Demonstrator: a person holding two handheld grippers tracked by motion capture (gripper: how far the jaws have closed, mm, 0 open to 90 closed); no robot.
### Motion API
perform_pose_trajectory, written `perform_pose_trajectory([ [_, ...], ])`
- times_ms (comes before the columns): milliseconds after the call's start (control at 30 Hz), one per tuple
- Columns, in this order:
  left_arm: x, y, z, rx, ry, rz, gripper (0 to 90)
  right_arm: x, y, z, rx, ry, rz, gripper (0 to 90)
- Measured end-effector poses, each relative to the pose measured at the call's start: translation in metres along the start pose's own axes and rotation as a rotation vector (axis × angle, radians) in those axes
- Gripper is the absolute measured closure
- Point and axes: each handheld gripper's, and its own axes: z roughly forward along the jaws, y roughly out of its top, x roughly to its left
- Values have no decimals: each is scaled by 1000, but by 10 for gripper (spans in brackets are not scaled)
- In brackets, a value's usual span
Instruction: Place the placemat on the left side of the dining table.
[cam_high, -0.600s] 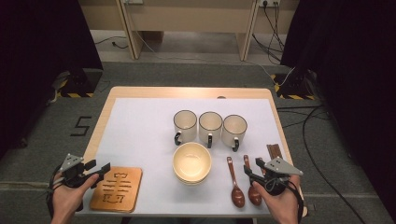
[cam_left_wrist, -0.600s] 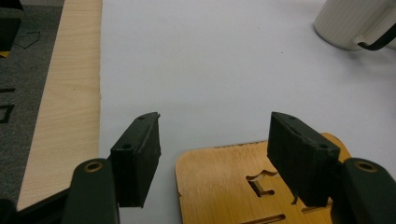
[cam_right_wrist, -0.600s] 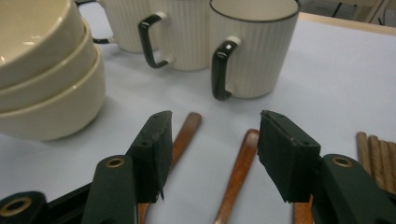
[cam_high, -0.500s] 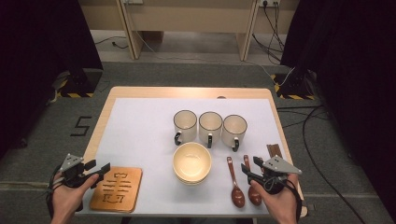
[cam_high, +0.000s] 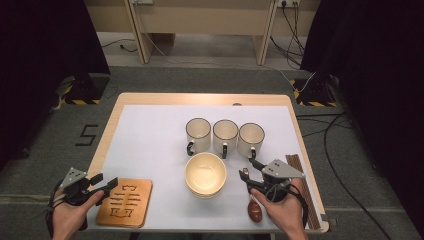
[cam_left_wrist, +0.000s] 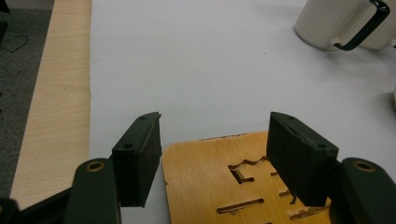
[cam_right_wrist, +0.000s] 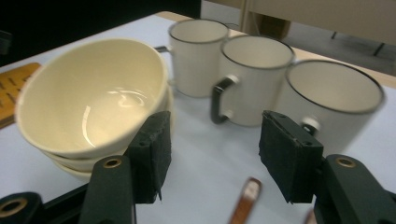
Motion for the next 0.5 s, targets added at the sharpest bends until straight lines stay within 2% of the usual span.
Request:
perform_pose_trajectory([
  [33, 0, -2, -1, 5, -8, -4, 343, 7, 6, 5, -5, 16, -20, 440],
  [167, 0, -5, -5, 11, -19, -12, 342, 20, 18, 15, -14, 57, -47, 440],
  [433, 1, -7, -5, 22, -15, -14, 342, 39, 36, 32, -13, 117, -99, 440],
  [500, 1, -7, -6, 23, -15, -13, 342, 49, 42, 41, -13, 146, -121, 440],
])
